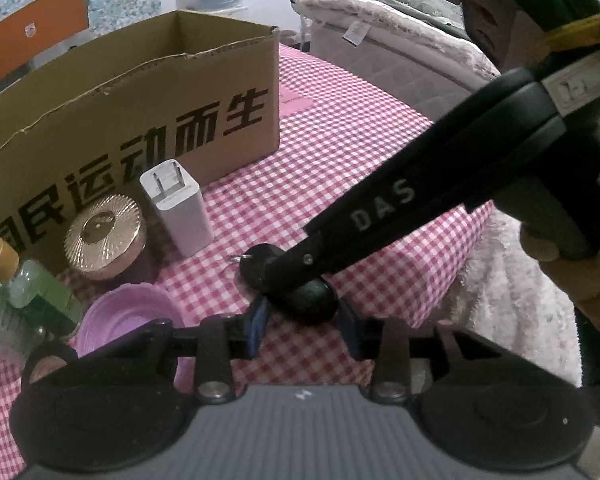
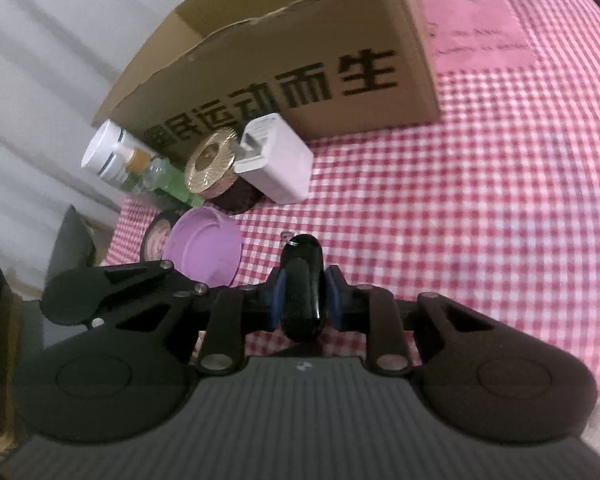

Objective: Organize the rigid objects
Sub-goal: 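Grasp the black oval case with the right gripper, then carry the black oval case into the box and open the right gripper, then withdraw the right gripper from the box toward the table, then reach the right gripper toward the pink lid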

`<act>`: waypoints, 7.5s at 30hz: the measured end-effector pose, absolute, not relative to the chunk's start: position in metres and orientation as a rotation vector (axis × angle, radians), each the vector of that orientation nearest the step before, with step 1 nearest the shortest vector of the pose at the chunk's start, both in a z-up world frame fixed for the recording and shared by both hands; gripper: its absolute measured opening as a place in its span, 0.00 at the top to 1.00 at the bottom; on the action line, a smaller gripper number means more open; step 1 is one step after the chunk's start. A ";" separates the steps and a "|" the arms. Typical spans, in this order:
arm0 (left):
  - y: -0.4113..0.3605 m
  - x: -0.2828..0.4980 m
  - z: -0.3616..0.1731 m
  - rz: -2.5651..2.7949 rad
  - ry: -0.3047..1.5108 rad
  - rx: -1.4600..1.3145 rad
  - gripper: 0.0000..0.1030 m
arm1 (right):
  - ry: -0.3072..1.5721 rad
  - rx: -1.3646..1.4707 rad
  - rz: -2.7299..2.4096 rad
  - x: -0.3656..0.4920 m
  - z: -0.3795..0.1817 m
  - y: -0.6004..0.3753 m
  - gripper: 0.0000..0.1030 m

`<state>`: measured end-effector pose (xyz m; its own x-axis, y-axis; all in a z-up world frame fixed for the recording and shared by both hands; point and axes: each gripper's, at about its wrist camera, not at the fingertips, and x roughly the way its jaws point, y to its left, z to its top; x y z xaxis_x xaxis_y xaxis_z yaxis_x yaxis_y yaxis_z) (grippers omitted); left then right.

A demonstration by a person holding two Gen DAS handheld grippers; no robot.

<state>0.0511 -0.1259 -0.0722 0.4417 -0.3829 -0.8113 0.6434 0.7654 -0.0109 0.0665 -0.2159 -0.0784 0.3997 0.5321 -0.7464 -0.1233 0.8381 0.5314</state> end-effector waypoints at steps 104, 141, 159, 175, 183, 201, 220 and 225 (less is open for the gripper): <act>-0.023 0.317 0.011 -0.217 1.121 0.285 0.30 | 1.301 0.753 0.613 0.415 -0.067 -0.093 0.67; -0.038 0.013 0.030 -0.455 0.713 0.277 0.05 | 0.707 0.295 0.511 0.057 0.039 -0.195 0.08; -0.064 0.023 -0.051 -0.543 0.811 0.314 0.33 | 0.996 0.125 0.488 0.092 -0.040 -0.124 0.67; -0.115 0.023 -0.058 -0.730 0.808 0.323 0.35 | 1.008 0.166 0.390 0.068 -0.054 -0.180 0.77; -0.109 0.017 -0.052 -0.687 0.740 0.333 0.19 | 0.998 0.271 0.442 0.062 -0.060 -0.198 0.47; -0.061 0.022 -0.035 -0.659 0.748 0.081 0.11 | 0.546 0.045 0.210 0.006 0.017 -0.216 0.01; -0.086 0.023 -0.054 -0.606 0.748 0.265 0.12 | 0.765 0.143 0.253 0.026 -0.027 -0.210 0.03; -0.085 0.025 -0.061 -0.578 0.783 0.286 0.12 | 0.804 0.132 0.326 0.035 -0.037 -0.195 0.13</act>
<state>0.0245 -0.0847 -0.0614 0.5656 -0.3813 -0.7313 0.5864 0.8094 0.0314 0.0354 -0.1947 -0.0372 0.6473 0.3351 -0.6847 -0.2358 0.9422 0.2382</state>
